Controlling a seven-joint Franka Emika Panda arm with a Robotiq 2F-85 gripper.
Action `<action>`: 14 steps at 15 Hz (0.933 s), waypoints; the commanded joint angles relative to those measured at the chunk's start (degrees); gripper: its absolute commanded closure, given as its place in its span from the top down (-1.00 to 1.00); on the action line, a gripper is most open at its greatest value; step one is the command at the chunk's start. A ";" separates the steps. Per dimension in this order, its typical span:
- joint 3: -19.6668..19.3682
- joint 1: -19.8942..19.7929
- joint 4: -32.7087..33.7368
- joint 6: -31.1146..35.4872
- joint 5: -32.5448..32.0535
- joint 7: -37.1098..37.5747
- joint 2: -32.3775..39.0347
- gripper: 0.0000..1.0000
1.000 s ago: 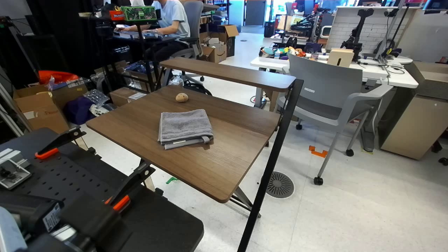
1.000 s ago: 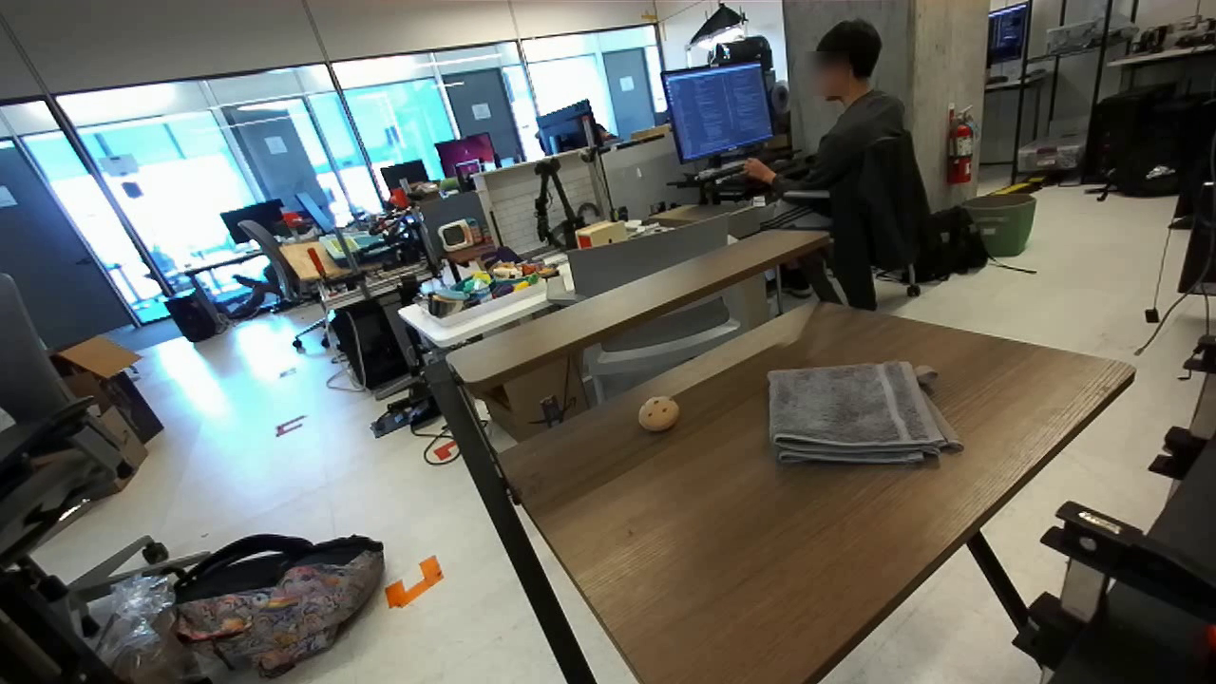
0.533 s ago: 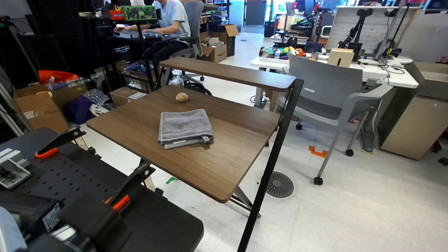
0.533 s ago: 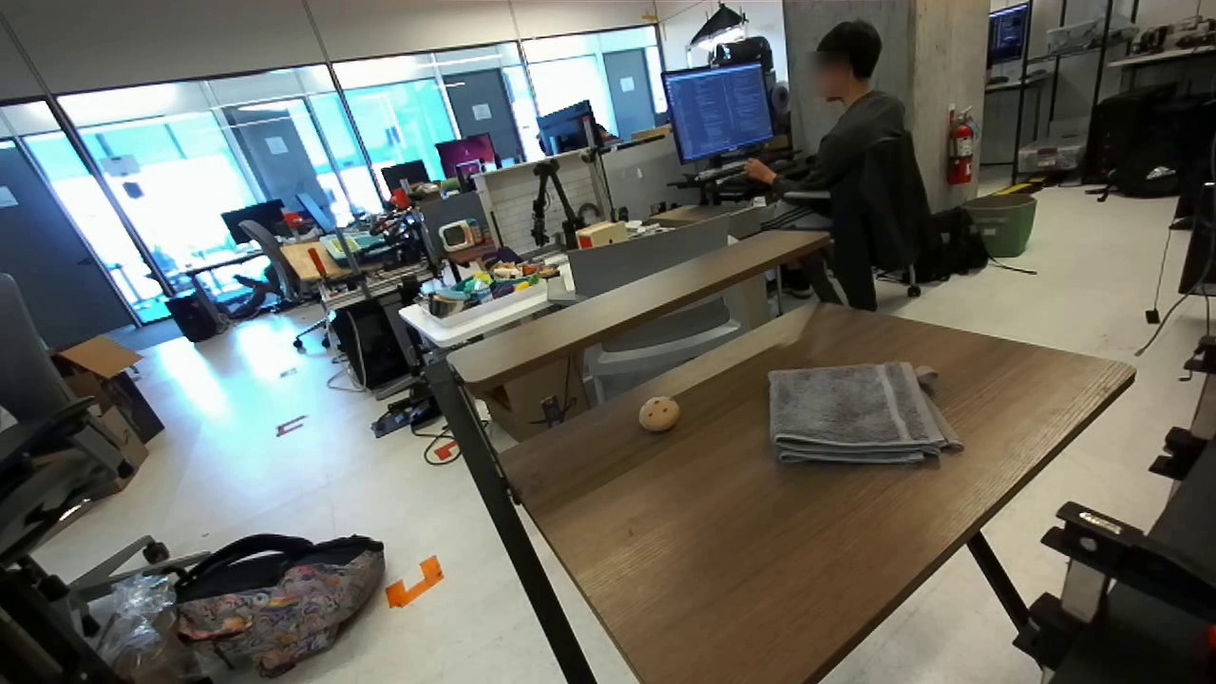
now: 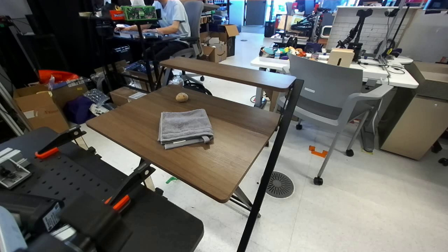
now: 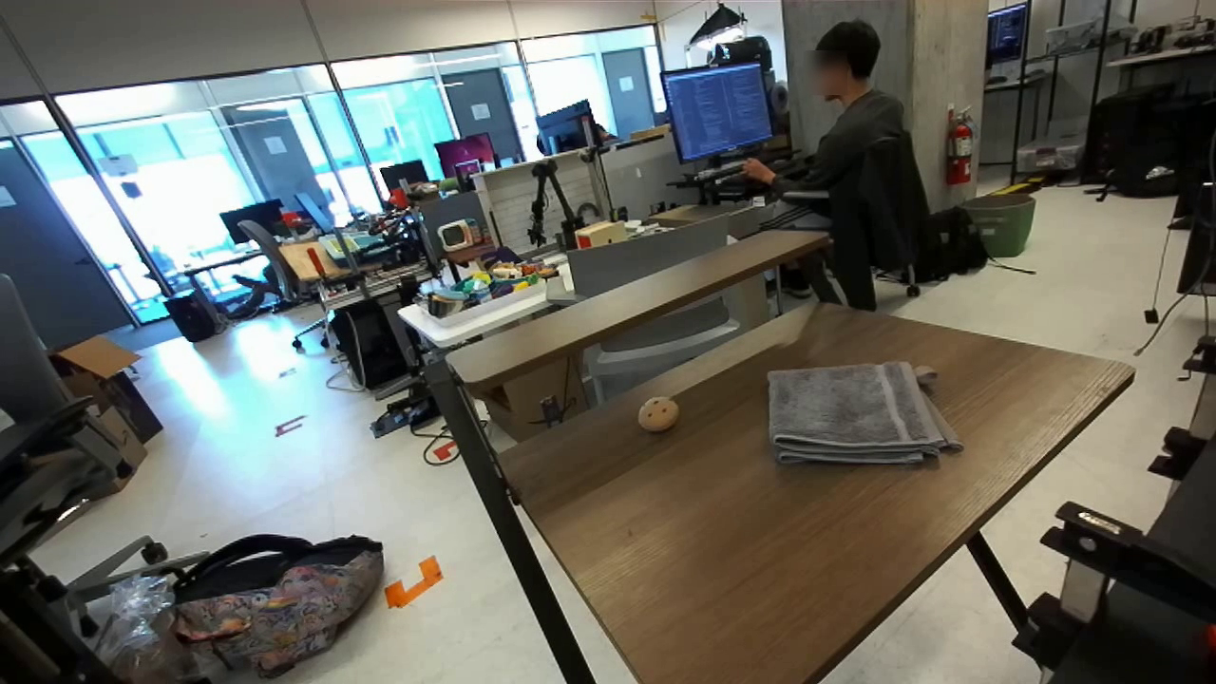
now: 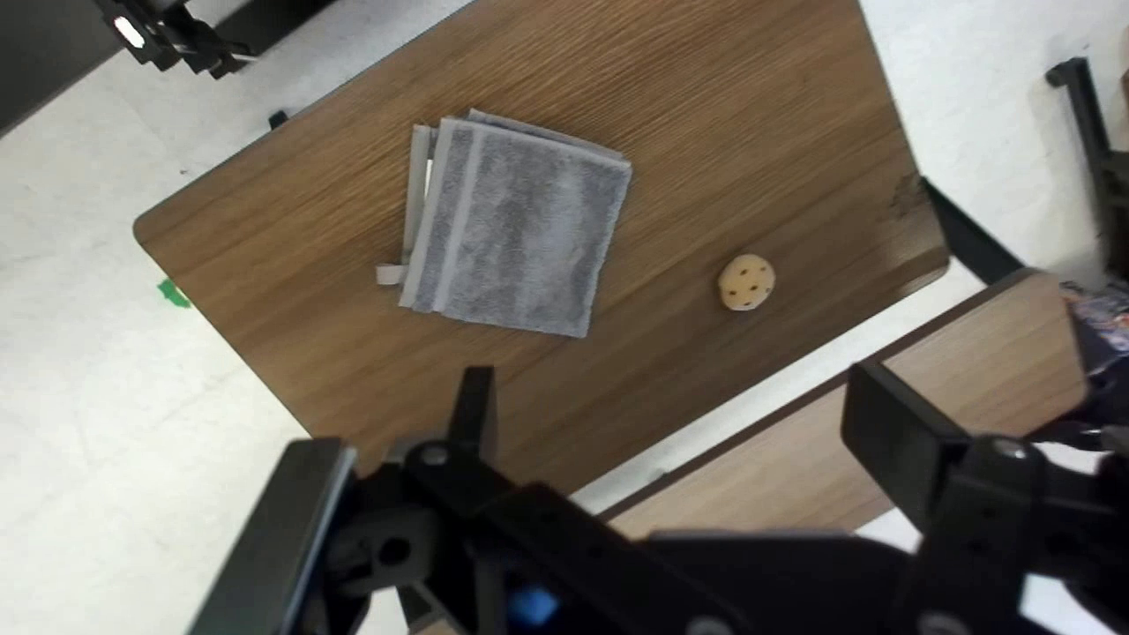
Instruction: Move the brown toy to the right and then wipe the table with the towel
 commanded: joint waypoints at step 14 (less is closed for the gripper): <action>-5.22 4.57 23.06 -0.81 -4.89 16.21 28.43 1.00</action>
